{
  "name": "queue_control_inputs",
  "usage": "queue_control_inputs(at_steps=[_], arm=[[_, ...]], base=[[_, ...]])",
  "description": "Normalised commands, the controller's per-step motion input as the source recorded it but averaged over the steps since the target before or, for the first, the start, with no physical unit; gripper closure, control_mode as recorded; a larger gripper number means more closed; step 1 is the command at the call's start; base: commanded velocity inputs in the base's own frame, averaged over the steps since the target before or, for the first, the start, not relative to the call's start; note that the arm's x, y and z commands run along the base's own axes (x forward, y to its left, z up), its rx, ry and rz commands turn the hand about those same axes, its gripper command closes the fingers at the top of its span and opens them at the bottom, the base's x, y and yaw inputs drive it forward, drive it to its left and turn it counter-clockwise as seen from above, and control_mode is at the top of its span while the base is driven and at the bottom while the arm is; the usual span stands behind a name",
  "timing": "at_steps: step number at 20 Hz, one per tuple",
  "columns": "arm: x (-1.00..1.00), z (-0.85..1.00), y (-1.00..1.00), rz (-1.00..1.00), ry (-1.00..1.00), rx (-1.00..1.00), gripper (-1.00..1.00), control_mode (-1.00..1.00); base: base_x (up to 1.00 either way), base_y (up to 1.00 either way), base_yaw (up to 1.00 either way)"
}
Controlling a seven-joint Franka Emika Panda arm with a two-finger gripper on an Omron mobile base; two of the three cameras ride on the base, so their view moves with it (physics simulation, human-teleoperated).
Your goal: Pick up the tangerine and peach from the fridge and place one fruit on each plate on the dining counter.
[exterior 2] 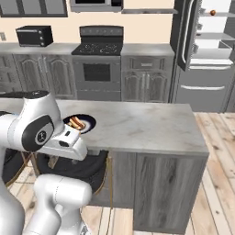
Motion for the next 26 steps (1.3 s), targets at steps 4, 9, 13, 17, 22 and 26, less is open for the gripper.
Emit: queue_control_inputs(at_steps=[4,9,13,17,22,26], arm=[[0.0,0.0,0.0,0.0,0.0,0.0,-1.0,1.0],[0.0,0.0,0.0,0.0,0.0,0.0,-1.0,1.0],[0.0,0.0,0.0,0.0,0.0,0.0,-1.0,1.0],[0.0,0.0,0.0,0.0,0.0,0.0,-1.0,1.0],[0.0,0.0,0.0,0.0,0.0,0.0,-1.0,1.0],[0.0,0.0,0.0,0.0,0.0,0.0,-1.0,1.0]], base=[[-0.25,-1.0,-0.06],[0.24,-1.0,0.02],[0.32,-1.0,0.02],[0.38,-1.0,0.02],[0.57,-1.0,0.09],[0.87,-0.9,0.14]])
